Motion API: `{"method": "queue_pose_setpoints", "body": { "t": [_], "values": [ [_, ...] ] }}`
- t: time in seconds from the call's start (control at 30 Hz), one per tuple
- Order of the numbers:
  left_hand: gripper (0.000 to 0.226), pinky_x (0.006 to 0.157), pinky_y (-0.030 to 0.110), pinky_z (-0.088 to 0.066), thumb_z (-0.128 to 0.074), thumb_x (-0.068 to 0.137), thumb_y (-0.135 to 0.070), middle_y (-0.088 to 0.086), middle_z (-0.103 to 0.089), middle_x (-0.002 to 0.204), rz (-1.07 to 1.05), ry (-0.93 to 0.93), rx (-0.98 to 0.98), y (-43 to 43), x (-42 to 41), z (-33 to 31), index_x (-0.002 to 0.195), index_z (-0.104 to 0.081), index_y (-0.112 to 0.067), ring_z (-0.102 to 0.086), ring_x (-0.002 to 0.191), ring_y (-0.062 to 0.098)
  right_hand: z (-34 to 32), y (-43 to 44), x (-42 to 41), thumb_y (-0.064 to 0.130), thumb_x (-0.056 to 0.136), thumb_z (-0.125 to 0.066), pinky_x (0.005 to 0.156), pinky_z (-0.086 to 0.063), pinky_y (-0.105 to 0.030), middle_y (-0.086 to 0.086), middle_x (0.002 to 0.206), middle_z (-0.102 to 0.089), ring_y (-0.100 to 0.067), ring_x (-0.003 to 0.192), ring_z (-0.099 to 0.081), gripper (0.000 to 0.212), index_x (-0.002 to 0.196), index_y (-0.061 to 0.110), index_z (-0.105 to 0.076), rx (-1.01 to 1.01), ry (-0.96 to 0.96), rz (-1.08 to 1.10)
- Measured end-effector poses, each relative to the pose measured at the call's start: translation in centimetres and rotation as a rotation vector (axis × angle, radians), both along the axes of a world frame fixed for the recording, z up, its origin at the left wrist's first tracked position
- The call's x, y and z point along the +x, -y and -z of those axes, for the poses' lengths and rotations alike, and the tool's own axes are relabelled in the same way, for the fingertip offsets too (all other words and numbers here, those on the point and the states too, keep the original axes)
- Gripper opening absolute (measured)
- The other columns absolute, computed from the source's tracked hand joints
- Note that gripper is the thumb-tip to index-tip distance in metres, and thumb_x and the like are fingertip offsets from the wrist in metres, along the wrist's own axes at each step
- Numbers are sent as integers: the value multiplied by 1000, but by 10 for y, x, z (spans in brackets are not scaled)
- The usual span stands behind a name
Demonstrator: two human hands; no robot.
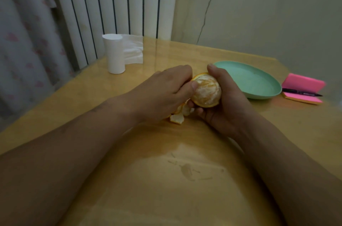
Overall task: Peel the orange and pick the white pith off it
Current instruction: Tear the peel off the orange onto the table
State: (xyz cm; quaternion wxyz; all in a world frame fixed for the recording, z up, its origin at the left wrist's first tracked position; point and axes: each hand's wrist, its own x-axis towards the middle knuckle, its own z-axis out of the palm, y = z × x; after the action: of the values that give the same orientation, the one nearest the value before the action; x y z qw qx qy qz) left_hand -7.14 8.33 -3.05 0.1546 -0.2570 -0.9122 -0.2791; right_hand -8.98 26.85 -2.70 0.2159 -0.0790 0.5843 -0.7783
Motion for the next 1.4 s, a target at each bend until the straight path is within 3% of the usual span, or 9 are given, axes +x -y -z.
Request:
{"method": "queue_pose_setpoints", "body": {
  "t": [0.13, 0.3, 0.4, 0.57, 0.7, 1.0, 1.17, 1.23, 1.4],
  "values": [
    [20, 63, 27, -28, -42, 112, -26, -9, -49, 81, -43, -49, -62, -4, -1, -1, 97, -50, -16, -49, 73, 9, 2, 2, 0, 52, 101, -56, 44, -43, -25, -8, 81, -69, -23, 64, -63, 42, 96, 12, -67, -5, -4, 31],
    [27, 59, 28, -28, -37, 113, -35, -9, -49, 77, -111, -63, -161, -1, 2, -7, 96, -50, -20, -48, 69, 9, 4, 6, 1, 61, 96, -61, 52, -53, -28, -7, 83, -69, -19, 68, -68, 50, 105, 13, -67, -48, -8, 38],
    [30, 61, 35, -29, -35, 114, -37, -10, -49, 76, -76, -77, -124, -1, 1, -7, 93, -49, -21, -47, 68, 8, 2, 5, 3, 70, 87, -63, 51, -55, -27, -8, 84, -70, -21, 69, -69, 61, 105, 13, -69, -36, 15, 25],
    [32, 57, 26, -31, -39, 111, -34, -8, -51, 71, -67, -64, 71, -7, -2, 0, 87, -49, -16, -48, 62, 8, 1, 3, 4, 50, 98, -61, 47, -50, -26, -10, 82, -70, -22, 64, -67, 42, 102, 9, -68, -118, 31, 25],
    [37, 57, 25, -40, -43, 115, -23, -1, -53, 68, 0, 119, 338, -10, 4, -8, 83, -53, -8, -46, 59, 7, 0, 0, 3, 49, 93, -59, 48, -49, -25, -10, 80, -69, -23, 66, -64, 42, 86, 11, -76, -223, 21, -37],
    [35, 55, 27, -32, -40, 110, -21, 0, -35, 65, 324, 817, 970, 13, 5, -23, 77, -49, -15, -35, 55, 14, 0, -15, -4, 54, 92, -53, 45, -50, -24, -13, 92, -67, -26, 67, -64, 44, 104, 14, -68, -154, -12, -233],
    [48, 64, 31, -44, -43, 113, -42, -3, -56, 65, -112, 454, 186, 24, 4, -22, 79, -64, -16, -50, 58, 11, -3, -16, -6, 68, 93, -52, 42, -44, -24, -16, 90, -68, -26, 66, -63, 63, 88, 9, -74, -44, 6, -138],
    [44, 64, 30, -46, -47, 111, -47, -9, -62, 70, -135, 398, -34, 19, 3, -16, 82, -66, -20, -54, 60, 7, -2, -15, -8, 68, 92, -55, 45, -46, -25, -18, 93, -68, -27, 66, -65, 63, 90, 8, -74, 25, 0, -96],
    [24, 85, 36, -54, -52, 111, -38, -8, -68, 103, -116, 342, -236, 19, 0, -14, 116, -74, -30, -63, 94, 12, 1, -14, -11, 77, 76, -67, 51, -55, -28, -15, 101, -73, -26, 76, -74, 93, 144, 13, -57, 205, -16, 3]
  ]
}}
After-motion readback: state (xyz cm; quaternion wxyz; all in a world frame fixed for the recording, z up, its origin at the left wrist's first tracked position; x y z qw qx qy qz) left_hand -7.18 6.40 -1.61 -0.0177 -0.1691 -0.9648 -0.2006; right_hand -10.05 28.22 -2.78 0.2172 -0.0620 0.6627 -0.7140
